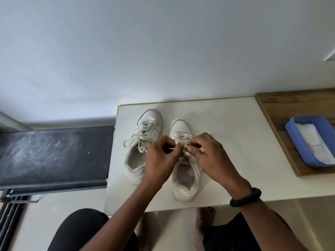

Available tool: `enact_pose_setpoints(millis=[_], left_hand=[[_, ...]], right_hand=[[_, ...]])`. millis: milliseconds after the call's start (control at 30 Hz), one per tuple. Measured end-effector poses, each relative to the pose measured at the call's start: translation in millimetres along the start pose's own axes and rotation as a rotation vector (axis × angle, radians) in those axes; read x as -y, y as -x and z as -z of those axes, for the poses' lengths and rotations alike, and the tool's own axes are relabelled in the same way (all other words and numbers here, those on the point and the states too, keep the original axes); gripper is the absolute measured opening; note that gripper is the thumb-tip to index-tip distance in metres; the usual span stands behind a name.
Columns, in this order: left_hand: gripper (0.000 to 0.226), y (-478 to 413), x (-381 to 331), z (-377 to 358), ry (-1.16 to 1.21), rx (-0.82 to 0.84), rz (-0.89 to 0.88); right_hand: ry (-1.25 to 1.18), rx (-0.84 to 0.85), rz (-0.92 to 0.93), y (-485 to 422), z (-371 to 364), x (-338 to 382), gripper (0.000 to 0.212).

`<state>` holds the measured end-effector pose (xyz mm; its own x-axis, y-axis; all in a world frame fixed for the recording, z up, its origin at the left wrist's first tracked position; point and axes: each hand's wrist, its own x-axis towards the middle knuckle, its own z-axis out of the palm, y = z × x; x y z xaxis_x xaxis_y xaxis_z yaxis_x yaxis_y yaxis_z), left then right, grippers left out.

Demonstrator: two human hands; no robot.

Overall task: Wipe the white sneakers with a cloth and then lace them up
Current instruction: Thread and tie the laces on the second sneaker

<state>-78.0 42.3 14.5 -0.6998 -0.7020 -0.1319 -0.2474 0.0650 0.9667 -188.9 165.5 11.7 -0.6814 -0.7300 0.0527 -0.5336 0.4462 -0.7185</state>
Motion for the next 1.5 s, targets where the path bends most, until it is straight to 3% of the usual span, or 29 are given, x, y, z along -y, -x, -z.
enact_pose_setpoints(millis=[133,233,300,367,567,733,800,933,1067,1133,1300,1500], left_hand=[[0.024,-2,-5,8,0.103,-0.022,0.079],[0.027,-2,-5,8,0.103,-0.029,0.119],[0.027,-2,-4,7,0.127,-0.023,0.126],[0.028,-2,-2,8,0.141,-0.012,0.126],[0.025,3,-7,8,0.183,0.023,0.159],[0.027,3,-9,9,0.180,0.077,0.167],[0.028,2,-8,12,0.179,0.064,0.179],[0.020,5,-8,15,0.294,0.127,0.278],[0.019,8,-8,9,0.277,0.053,0.252],[0.019,6,-7,9,0.285,0.007,0.240],[0.020,7,-7,10,0.279,0.029,0.236],[0.031,7,-9,11,0.229,0.081,0.234]], right_hand=[[-0.029,-0.185,0.075,3,17,12,0.014],[-0.014,-0.076,0.078,7,31,20,0.005],[-0.032,0.064,-0.015,11,29,25,0.002],[-0.045,0.094,-0.116,15,18,27,0.008],[-0.278,0.001,-0.273,14,-4,26,0.021],[-0.356,-0.098,-0.286,15,-7,29,0.006],[-0.411,-0.136,-0.284,12,0,29,0.014],[-0.379,-0.060,-0.283,10,16,25,0.016],[-0.331,0.050,-0.258,14,8,28,0.018],[-0.279,0.026,-0.260,14,1,28,0.002],[-0.274,-0.074,-0.282,18,-11,31,0.019],[-0.399,-0.165,-0.294,19,-11,31,0.005]])
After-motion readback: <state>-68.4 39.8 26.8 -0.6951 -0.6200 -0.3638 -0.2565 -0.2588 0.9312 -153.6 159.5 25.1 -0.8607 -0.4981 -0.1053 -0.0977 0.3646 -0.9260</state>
